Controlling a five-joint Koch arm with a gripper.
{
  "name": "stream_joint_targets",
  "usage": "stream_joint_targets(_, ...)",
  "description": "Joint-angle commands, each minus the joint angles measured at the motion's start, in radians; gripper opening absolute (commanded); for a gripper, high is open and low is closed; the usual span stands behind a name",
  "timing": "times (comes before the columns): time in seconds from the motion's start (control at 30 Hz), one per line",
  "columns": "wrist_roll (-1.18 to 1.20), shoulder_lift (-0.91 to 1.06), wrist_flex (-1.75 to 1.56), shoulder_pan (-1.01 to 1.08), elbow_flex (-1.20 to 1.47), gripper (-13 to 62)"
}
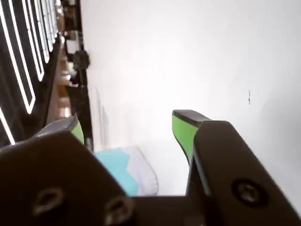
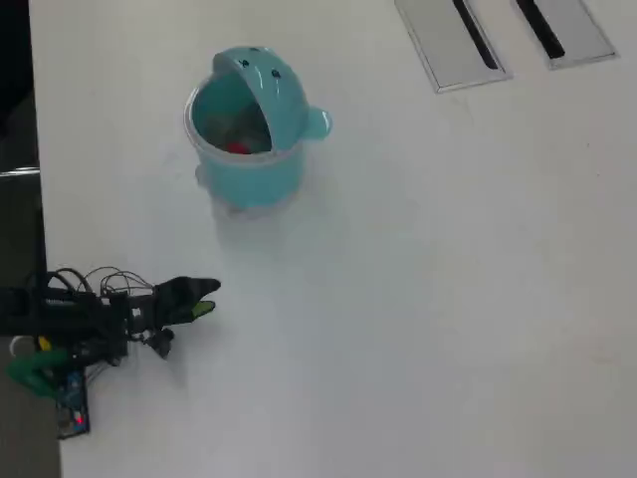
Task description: Grasp RGB lego blocks and put them in the bin one by one.
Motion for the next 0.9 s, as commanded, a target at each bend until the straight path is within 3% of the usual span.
stream_joint_targets(0.0,0.02,0.051,0.011,0.0,0.08,35.3)
stream_joint_targets(0.87,0.023,0.046,0.127,-0.014,0.08,34.6)
